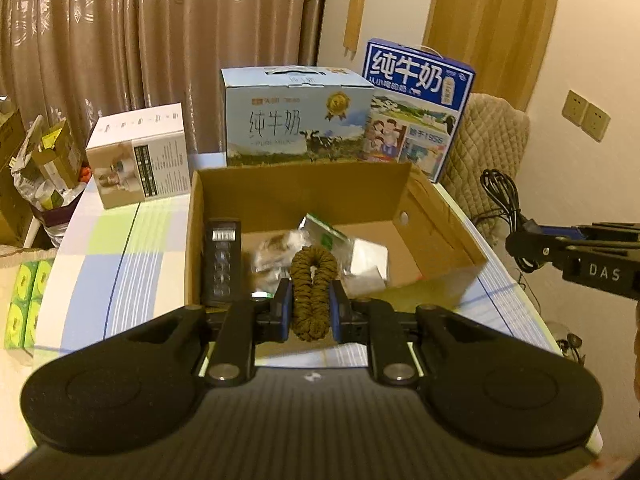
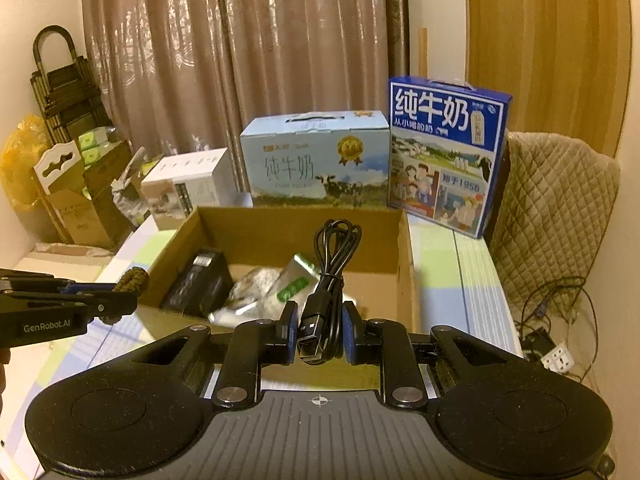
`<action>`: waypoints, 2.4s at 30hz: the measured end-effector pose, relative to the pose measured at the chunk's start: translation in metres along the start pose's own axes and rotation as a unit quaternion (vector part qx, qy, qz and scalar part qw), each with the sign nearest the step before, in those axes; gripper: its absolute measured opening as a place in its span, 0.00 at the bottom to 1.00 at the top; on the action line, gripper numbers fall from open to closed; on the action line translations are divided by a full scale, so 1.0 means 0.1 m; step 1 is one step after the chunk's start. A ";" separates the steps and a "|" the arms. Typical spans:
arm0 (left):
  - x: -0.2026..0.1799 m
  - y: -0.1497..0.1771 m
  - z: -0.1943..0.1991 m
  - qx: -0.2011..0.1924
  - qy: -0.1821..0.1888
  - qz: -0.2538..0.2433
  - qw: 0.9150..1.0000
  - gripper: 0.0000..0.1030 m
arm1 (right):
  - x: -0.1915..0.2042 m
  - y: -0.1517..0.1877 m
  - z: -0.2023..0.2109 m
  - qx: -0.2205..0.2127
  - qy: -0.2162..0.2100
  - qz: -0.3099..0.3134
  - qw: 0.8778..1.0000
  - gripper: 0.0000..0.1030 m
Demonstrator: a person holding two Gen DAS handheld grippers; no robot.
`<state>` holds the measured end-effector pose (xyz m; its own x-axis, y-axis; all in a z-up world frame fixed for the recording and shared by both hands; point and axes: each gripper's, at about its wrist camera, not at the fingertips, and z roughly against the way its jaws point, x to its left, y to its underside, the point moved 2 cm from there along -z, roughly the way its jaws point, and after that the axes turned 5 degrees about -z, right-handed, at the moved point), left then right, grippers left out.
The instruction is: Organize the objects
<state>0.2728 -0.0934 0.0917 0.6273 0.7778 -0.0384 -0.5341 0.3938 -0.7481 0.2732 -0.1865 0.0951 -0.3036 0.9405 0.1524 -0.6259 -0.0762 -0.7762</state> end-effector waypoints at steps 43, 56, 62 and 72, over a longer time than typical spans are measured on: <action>0.16 -0.24 -0.88 0.036 -0.010 -0.005 0.999 0.55 | -0.17 -0.27 -0.84 0.033 -0.017 -0.032 0.999 0.18; 0.18 -0.19 -0.94 0.040 -0.010 -0.006 0.999 0.55 | -0.17 -0.25 -0.94 0.038 -0.016 -0.032 0.999 0.18; 0.20 -0.16 -0.96 0.040 -0.010 -0.002 0.999 0.56 | -0.21 -0.29 -1.03 0.022 -0.018 -0.039 0.999 0.19; 0.21 -0.06 -0.84 0.037 -0.012 0.012 0.999 0.70 | -0.44 -0.24 -0.94 0.006 -0.028 -0.074 0.997 0.78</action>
<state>0.3368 -0.1207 0.0392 0.6009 0.7983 -0.0402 -0.5902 0.4092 -0.6959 0.3691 -0.1945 0.0492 -0.2457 0.9222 0.2986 -0.6753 0.0582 -0.7353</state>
